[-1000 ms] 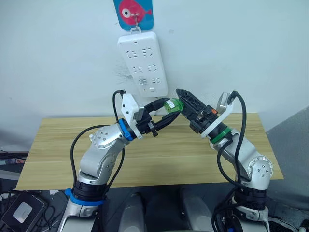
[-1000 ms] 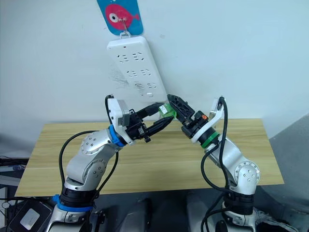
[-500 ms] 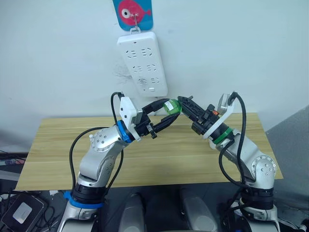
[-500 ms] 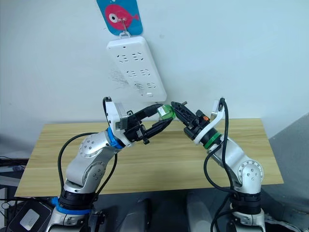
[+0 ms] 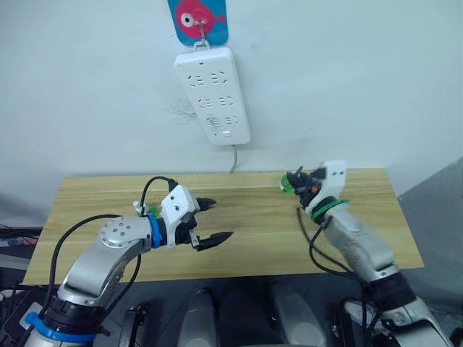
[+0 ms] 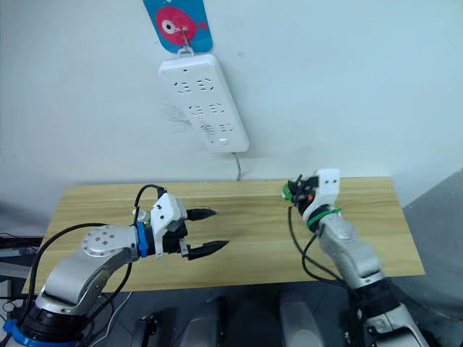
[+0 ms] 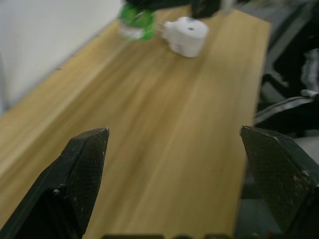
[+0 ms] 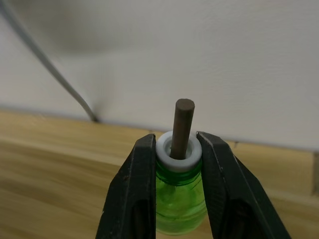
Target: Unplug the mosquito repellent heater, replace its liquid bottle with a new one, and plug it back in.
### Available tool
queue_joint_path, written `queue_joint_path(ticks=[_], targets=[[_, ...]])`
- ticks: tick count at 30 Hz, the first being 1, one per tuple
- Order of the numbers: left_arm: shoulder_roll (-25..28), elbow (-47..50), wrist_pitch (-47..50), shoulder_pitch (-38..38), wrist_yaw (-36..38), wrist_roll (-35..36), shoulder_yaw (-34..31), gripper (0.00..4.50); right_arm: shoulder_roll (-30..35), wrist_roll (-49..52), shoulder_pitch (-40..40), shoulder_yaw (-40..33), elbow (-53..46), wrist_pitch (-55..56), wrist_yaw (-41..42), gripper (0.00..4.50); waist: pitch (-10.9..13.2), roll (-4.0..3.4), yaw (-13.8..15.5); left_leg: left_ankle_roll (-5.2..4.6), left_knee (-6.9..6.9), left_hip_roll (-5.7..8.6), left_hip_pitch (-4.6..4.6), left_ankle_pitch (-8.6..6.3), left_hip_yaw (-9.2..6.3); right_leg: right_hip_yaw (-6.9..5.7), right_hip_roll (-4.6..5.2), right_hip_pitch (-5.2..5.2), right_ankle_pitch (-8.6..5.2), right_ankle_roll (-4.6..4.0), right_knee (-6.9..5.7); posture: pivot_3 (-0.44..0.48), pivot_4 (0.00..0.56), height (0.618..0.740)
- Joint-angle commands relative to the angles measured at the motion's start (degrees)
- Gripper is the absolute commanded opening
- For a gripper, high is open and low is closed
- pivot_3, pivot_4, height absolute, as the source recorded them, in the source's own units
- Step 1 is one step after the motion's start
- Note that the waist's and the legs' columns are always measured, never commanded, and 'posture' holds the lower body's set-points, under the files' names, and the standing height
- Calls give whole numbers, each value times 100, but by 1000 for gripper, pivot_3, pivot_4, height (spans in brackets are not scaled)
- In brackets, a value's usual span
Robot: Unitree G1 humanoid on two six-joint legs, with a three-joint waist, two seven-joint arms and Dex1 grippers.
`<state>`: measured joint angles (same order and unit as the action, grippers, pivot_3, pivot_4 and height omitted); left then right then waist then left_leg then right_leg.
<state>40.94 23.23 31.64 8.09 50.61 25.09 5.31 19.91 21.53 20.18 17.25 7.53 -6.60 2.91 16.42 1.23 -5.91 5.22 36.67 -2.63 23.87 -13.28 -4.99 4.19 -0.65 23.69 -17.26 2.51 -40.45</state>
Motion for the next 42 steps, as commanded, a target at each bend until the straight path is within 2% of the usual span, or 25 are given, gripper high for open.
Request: queue_joint_path(ticks=[1, 5, 9, 11, 15, 16, 20, 24, 26, 32, 37, 42], targets=[[-17, 318, 243, -56, -86, 106, 4, 4500, -349, -822, 345, -84, 1023, 1179, 248, 838, 0, 0, 17, 0, 1, 0, 0, 0, 2, 2, 0, 0, 0, -1, -1, -57, 254, 740], [-105, 314, 212, -141, -224, -8, 32, 4500, -695, -1318, 652, -202, 2203, 1860, 473, 838, 0, 1, 78, 0, 1, 0, -2, 0, 2, 2, 2, 0, 1, -1, -9, -51, 259, 740], [-252, 304, 183, -197, -369, -37, 42, 4500, -958, -1395, 758, -519, 2864, 2182, 657, 838, 0, 1, 123, 0, 3, 0, -3, 0, 2, 1, 4, 0, 1, -2, -13, -49, 258, 740], [-343, 328, 137, -216, -433, -25, 1, 4500, -1036, -1330, 721, -718, 2918, 2276, 748, 1633, 0, 1, 131, 1, 7, 2, -2, 0, 1, 1, 6, 0, 1, -2, -15, -51, 256, 740], [-545, 357, 165, -257, -597, 130, -196, 4500, -1117, -1164, 515, -1000, 2520, 2216, 1010, 2724, 0, 1, 129, 1, 15, 6, -4, 0, 1, 0, 11, -3, 1, -2, -26, -57, 257, 740], [-564, 394, 151, -325, -640, 128, -253, 4500, -1110, -1148, 399, -1032, 2257, 2143, 1082, 3165, 0, 1, 128, 1, 16, 4, -4, 0, -2, -2, 11, -3, 1, -1, -29, -58, 258, 740], [-855, 502, -39, -995, -1183, 62, -776, 4500, -868, -1058, -119, -910, 696, 1258, 1542, 4468, 1, 0, 107, 1, 13, 2, -6, -1, -1, 1, 11, -2, 0, -2, -31, -50, 266, 740], [-1206, 454, -748, -2004, -1667, -291, -1301, 4500, -152, -993, -373, -281, -1180, 59, 2624, 4468, 2, -2, 111, 1, 16, 1, -12, -1, -3, 2, 12, -4, -1, -3, -34, -44, 268, 740], [-1428, 330, -1176, -2489, -1725, -288, -1576, 4500, 102, -900, -276, -98, -1800, -464, 2984, 4468, 2, -2, 117, 1, 16, 0, -15, -1, -2, 4, 10, -6, -2, -5, -35, -38, 268, 740], [-1769, -432, -2049, -3536, -1726, -270, -2449, 4500, 338, -972, 457, 453, -2593, -1667, 3617, 4468, 1, 1, 164, 1, 17, 4, -19, -2, -10, -4, 9, -18, -4, -6, -26, 3, 266, 740], [-1644, -1119, -2363, -3589, -1606, -470, -2550, 4500, 215, -1077, 943, 636, -2709, -2293, 3634, 4468, 2, 4, 288, 1, 17, 5, -16, -2, -10, -6, 9, -17, -5, -6, -19, 25, 277, 740], [-1610, -1476, -2289, -2870, -1781, -479, -2554, 4500, -142, -982, 1075, 540, -2958, -3083, 3334, 4468, 14, 5, 417, 1, 16, 5, -11, -2, -14, -10, 9, -17, -5, -7, -9, 17, 313, 740]])
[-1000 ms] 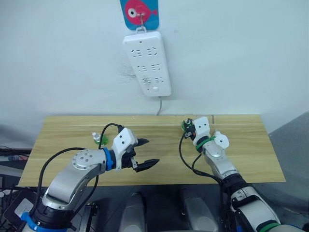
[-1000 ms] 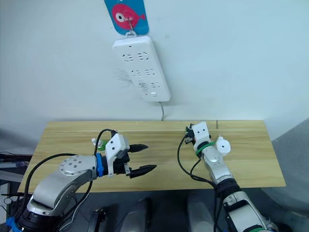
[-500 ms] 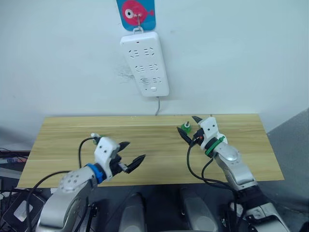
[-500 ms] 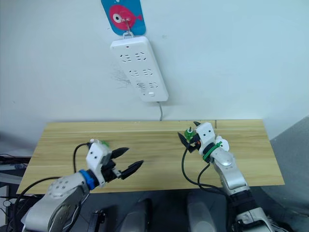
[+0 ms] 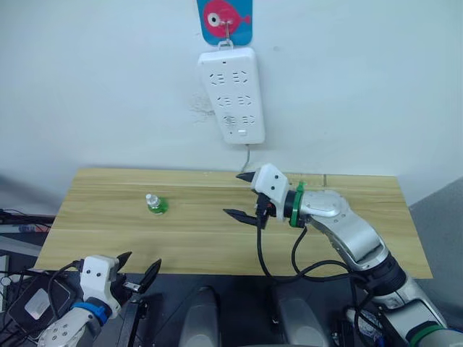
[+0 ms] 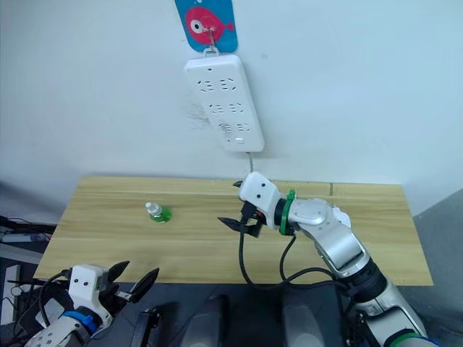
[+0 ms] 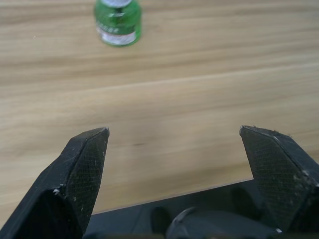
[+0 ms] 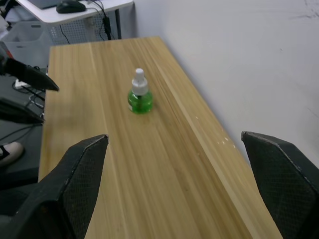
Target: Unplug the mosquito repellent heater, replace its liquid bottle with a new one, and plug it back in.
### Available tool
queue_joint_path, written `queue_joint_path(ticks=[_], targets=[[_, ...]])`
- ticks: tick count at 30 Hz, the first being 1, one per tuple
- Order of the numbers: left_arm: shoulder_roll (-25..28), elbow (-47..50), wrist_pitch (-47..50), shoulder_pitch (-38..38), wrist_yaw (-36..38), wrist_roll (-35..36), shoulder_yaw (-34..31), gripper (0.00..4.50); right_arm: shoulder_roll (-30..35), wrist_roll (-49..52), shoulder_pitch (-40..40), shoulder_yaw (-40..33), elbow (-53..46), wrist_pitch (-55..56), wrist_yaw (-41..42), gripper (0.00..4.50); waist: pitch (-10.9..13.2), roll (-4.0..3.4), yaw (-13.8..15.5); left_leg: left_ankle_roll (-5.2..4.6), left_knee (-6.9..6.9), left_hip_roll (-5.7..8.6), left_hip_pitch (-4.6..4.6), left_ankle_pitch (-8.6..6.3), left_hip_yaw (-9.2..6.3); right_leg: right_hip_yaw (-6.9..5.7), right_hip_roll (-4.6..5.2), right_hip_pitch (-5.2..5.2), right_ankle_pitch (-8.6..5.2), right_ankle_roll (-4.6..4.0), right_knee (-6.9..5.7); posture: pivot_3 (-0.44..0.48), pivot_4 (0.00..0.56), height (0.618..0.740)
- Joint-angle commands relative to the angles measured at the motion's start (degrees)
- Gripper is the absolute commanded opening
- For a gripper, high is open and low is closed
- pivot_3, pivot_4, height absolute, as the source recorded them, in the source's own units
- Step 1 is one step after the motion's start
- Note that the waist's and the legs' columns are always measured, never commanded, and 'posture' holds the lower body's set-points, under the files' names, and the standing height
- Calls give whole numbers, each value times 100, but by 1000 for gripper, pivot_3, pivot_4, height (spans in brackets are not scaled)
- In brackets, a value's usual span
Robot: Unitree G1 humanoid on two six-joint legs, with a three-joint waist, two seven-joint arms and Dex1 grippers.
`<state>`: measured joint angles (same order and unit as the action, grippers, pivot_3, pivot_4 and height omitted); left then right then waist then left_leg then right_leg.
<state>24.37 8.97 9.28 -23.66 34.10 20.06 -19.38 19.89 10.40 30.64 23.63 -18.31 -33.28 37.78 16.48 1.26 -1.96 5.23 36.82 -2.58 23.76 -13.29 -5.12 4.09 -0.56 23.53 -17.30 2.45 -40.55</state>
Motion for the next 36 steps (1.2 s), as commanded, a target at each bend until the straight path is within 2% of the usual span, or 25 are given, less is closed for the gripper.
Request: queue_joint_path(ticks=[1, 11, 21, 23, 27, 36], targets=[[67, -132, -73, 460, -175, -28, -83, 4500, -176, 158, 9, -80, -488, -596, -180, 4468, 23, 4, 32, 0, 0, 0, 1, 0, -4, -3, 0, -1, 0, 0, 0, 11, 324, 740], [264, -1419, -290, 1733, -426, -506, 58, 4500, -238, 544, -110, 12, -1564, -2036, -306, 4468, 247, -2, -49, 0, -9, -7, 2, 0, -5, -2, -6, 6, 0, 0, 1, -55, 410, 740], [360, -2537, -825, 2440, -270, -799, 363, 4500, -159, 1055, -144, -119, -2228, -2971, -503, 4468, 522, 5, -131, 1, -9, -8, 10, 0, -1, 2, -4, 13, 0, 1, 4, -102, 463, 740], [441, -2923, -1060, 2695, -169, -906, 472, 4500, -525, 1284, -281, -450, -2322, -3333, -774, 4468, 562, 2, -128, 1, -9, -9, 11, 1, -1, 2, -4, 15, 0, 2, 2, -104, 465, 740], [470, -3711, -1296, 3264, -192, -921, 462, 4500, -324, 1375, -325, -557, -2417, -3496, -798, 4468, 609, -8, -133, 3, -11, -6, 12, 2, 2, 4, -3, 19, -4, 10, 1, -112, 478, 740], [489, -4561, -1749, 3731, -40, -967, 574, 4500, -155, 1649, -311, -624, -2541, -3618, -895, 4468, 638, -9, -182, 4, -30, -11, 11, 2, 17, 11, -3, 27, -7, 19, 14, -119, 479, 740]])
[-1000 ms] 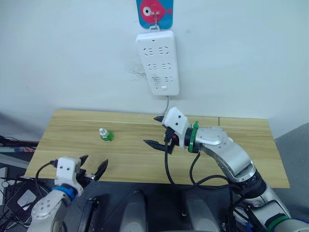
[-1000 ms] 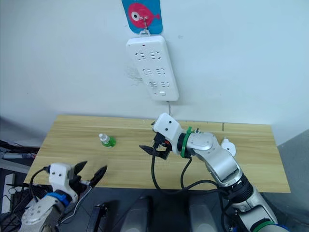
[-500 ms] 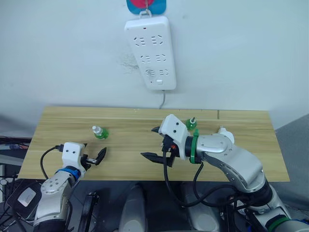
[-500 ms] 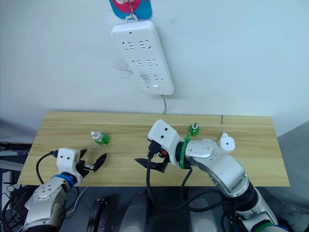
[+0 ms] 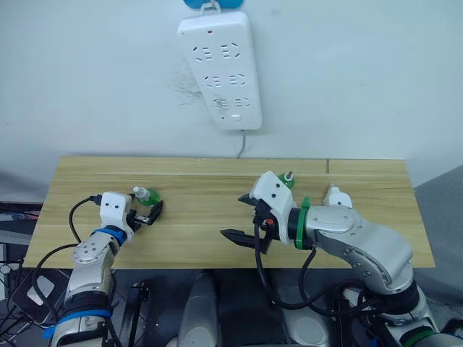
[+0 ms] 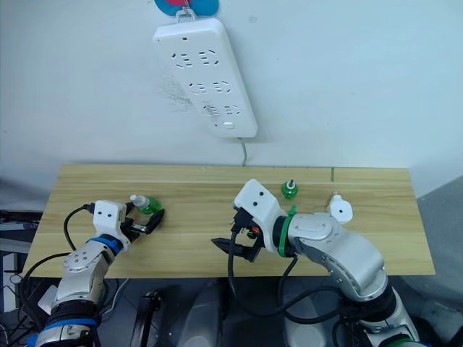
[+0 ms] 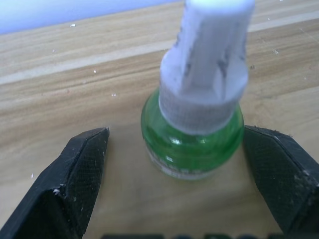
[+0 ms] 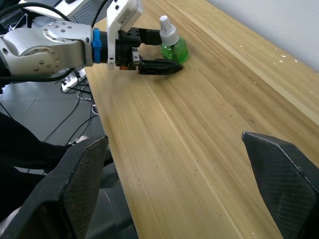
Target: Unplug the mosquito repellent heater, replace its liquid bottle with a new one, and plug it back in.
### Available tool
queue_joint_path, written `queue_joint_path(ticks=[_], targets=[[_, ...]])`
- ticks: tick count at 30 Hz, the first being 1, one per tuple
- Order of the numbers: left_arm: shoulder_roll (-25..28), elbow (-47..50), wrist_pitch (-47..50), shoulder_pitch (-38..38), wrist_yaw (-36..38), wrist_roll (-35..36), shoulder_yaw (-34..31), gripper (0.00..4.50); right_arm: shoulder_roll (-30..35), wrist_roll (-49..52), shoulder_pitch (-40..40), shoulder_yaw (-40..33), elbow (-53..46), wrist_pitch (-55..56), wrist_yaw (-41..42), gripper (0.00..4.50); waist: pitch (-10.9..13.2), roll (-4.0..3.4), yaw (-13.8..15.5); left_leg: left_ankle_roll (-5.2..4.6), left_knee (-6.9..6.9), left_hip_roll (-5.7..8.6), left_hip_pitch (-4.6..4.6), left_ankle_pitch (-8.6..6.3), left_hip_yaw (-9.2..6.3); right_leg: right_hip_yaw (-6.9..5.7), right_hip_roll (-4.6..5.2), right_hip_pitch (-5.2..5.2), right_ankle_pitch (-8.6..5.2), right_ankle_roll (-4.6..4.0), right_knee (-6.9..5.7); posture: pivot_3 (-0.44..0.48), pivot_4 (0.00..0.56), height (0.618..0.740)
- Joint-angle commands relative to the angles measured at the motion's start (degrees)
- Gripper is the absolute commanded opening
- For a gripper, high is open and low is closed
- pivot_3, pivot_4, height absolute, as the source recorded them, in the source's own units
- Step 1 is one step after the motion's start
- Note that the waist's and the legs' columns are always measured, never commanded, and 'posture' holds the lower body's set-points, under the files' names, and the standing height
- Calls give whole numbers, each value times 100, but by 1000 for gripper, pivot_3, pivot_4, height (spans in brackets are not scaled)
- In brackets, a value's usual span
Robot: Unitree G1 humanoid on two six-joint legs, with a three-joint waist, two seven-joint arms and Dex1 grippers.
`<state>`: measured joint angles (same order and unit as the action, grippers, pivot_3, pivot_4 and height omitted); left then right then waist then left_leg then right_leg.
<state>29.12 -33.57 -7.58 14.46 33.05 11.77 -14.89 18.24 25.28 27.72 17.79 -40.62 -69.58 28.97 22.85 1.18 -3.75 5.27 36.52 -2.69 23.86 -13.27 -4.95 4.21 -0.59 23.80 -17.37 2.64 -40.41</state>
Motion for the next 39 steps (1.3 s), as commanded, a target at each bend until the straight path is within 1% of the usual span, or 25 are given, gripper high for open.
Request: queue_joint_path(ticks=[1, 7, 10, 11, 15, 17, 19, 20, 22, 25, 27, 28, 30, 32, 34, 36, 39], targets=[[9, -360, -132, -47, 66, -155, 136, 4500, 34, 186, -23, -40, -314, 15, -27, 4468, 3, -1, -1, 0, -1, 0, 0, 0, 1, 1, 1, 0, -2, 3, 2, -119, 479, 740], [22, -614, -474, 36, 21, -237, 210, 4500, 103, 367, -70, -146, -370, -83, -107, 4468, 10, -2, 2, 2, -6, 3, 2, 1, 5, 3, 6, -1, -7, 12, 17, -125, 474, 740], [1, -742, -584, 76, 45, -240, 231, 3903, 168, 454, -68, -198, -408, -141, -130, 4500, 10, -2, -3, 4, -19, 1, 1, 3, 7, 3, 6, -1, -7, 13, 31, -127, 474, 740], [-12, -783, -617, 94, 59, -240, 249, 3634, 201, 471, -68, -206, -409, -137, -134, 4500, 10, -2, -5, 7, -25, 1, 1, 4, 7, 2, 6, -1, -7, 13, 36, -127, 471, 740], [-22, -824, -731, 95, 46, -230, 277, 2303, 322, 489, -58, -200, -387, -69, -145, 4500, 10, -2, -11, 14, -43, 1, 0, 8, 8, 2, 7, 0, -7, 14, 44, -123, 464, 740], [40, -756, -830, 37, 26, -288, 298, 2271, 384, 450, -43, -174, -321, 39, -145, 4500, 10, -2, -16, 15, -46, 1, 0, 8, 8, 2, 7, 1, -7, 14, 45, -119, 457, 740], [119, -400, -844, -46, -6, -290, 275, 2271, 458, 376, -24, -158, -234, 201, -131, 4500, 10, -1, -31, 15, -47, 0, 0, 9, 7, 1, 8, 3, -7, 15, 46, -114, 443, 740], [149, -108, -793, -78, 9, -276, 283, 2271, 500, 334, -19, -152, -183, 307, -112, 4500, 8, 2, -46, 15, -47, 0, 2, 9, 8, 2, 8, 3, -7, 15, 48, -109, 437, 740], [237, 867, -416, -176, 174, -251, 447, 2271, 519, 373, 17, -292, -104, 460, -57, 4500, 9, 3, -59, 21, -49, 0, 8, 12, 9, 1, 11, 6, -7, 15, 52, -100, 422, 740], [437, 2280, 531, -213, 603, -65, 821, 2271, 547, 509, 71, -522, -10, 823, 176, 4500, 7, 5, 0, 53, -50, 1, 44, 30, -3, -11, 13, 35, 6, -1, 48, -81, 398, 740], [663, 3124, 1324, -174, 1059, 201, 1101, 2271, 619, 644, 77, -636, -37, 1200, 522, 4500, 4, 10, 24, 56, -49, 3, 51, 32, -7, -13, 12, 38, 10, -2, 50, -75, 383, 740], [836, 3594, 1834, -121, 1341, 460, 1232, 2271, 667, 727, 95, -731, -62, 1292, 641, 4500, 4, 11, 27, 56, -49, 4, 52, 31, -7, -14, 12, 38, 10, -2, 52, -74, 375, 740], [1194, 4203, 2616, 51, 1953, 917, 1447, 2271, 729, 811, 176, -815, 8, 1474, 818, 4500, 0, 16, 26, 55, -51, 4, 53, 31, -5, -13, 12, 39, 10, -2, 54, -79, 354, 740], [1564, 4542, 3181, 350, 2567, 1272, 1631, 2271, 734, 915, 314, -869, 116, 1540, 930, 4500, -3, 18, 17, 55, -52, 5, 54, 31, -6, -16, 11, 40, 11, -4, 53, -85, 328, 740], [1777, 4641, 3525, 701, 2988, 1479, 1775, 2271, 665, 1032, 446, -908, 228, 1553, 951, 4500, -11, 23, -4, 55, -52, 4, 54, 32, -7, -18, 10, 43, 12, -5, 52, -88, 305, 740], [1854, 4622, 3765, 1124, 3318, 1623, 1917, 2271, 581, 1088, 573, -865, 328, 1599, 959, 4500, -26, 29, -17, 56, -51, 4, 55, 32, -10, -21, 10, 43, 13, -6, 50, -100, 276, 740], [1852, 4543, 3966, 1539, 3622, 1697, 2076, 2271, 505, 1051, 719, -751, 495, 1681, 945, 4500, -38, 39, -61, 57, -46, 7, 64, 33, -17, -30, 12, 45, 14, -9, 51, -111, 257, 740]])
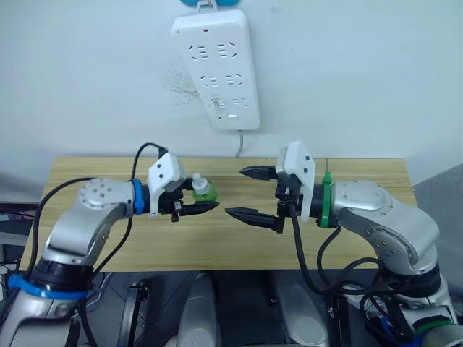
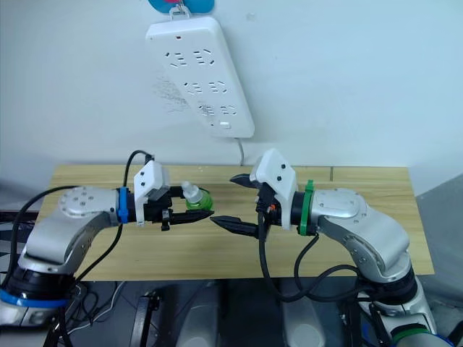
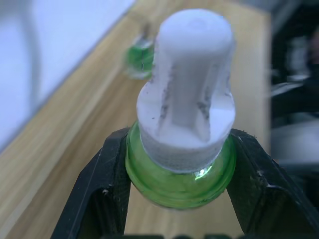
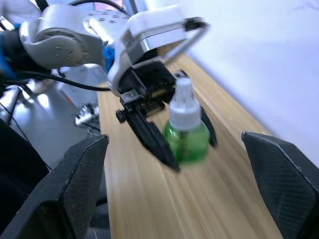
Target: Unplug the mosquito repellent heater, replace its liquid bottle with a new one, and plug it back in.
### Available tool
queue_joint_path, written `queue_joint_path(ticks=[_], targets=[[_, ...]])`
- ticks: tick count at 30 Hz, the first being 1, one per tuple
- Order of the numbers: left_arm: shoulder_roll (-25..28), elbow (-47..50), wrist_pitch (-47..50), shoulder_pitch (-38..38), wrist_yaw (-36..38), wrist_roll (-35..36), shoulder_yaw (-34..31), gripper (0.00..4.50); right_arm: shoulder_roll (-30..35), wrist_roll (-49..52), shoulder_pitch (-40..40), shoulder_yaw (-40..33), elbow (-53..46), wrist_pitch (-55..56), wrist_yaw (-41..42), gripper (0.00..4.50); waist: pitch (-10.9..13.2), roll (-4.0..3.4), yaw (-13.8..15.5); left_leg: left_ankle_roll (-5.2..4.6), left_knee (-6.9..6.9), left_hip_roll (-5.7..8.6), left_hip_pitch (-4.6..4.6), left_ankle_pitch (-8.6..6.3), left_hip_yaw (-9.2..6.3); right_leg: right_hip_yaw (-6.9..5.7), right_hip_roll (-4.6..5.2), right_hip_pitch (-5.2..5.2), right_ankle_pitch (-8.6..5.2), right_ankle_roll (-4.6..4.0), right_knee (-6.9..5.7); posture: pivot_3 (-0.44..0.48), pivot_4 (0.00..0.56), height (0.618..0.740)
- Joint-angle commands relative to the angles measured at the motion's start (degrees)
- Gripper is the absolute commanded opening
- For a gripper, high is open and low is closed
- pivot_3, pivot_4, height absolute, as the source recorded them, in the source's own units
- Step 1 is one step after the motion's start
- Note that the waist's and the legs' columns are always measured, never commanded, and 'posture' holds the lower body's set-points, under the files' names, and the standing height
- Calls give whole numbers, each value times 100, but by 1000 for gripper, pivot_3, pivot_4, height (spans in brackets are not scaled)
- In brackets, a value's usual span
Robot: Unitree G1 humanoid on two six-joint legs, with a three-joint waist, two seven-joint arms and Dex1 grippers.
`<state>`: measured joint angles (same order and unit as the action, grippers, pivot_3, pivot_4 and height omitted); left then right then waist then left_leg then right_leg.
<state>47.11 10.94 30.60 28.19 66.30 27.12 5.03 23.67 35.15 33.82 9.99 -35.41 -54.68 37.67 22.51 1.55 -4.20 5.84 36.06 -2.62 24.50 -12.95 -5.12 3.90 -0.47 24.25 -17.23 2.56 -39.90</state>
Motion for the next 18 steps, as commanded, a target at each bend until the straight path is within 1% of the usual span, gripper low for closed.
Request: queue_joint_path(ticks=[1, 3, 6, 13, 16, 18], targets=[[17, 46, 138, 311, 378, 124, 157, 2271, -55, 21, 169, 99, 46, 225, 71, 4500, -17, 4, -41, 0, 1, 3, 5, 0, 0, -1, 3, 2, 0, -1, 1, -117, 244, 740], [-81, -49, 91, 548, 463, 47, 256, 2271, -121, -83, 282, 213, 213, 281, 2, 4500, -91, 16, -53, 2, 3, 6, 28, 1, -6, -11, 8, 22, 1, -1, 0, -120, 232, 740], [-161, -135, -10, 768, 603, -53, 377, 2271, -233, -241, 441, 353, 470, 424, -62, 4500, -143, 25, -62, 3, 2, 5, 33, 2, -21, -28, 8, 26, 1, -2, 0, -118, 221, 740], [-257, -197, -161, 937, 699, -161, 372, 2271, -480, -469, 602, 591, 764, 649, -74, 4500, -269, 30, -75, 6, 4, 6, 34, 5, -26, -30, 8, 26, 1, -2, -5, -110, 208, 740], [-300, -174, -177, 961, 676, -151, 335, 2271, -516, -589, 606, 654, 849, 746, -49, 3860, -289, 30, -74, 7, 8, 6, 34, 6, -28, -31, 9, 25, 1, -3, -8, -100, 198, 740], [-297, -136, -175, 959, 700, -144, 329, 2271, -485, -665, 609, 721, 880, 818, 16, 3162, -322, 33, -74, 8, 8, 7, 34, 7, -29, -31, 9, 25, 2, -3, -10, -97, 191, 740]])
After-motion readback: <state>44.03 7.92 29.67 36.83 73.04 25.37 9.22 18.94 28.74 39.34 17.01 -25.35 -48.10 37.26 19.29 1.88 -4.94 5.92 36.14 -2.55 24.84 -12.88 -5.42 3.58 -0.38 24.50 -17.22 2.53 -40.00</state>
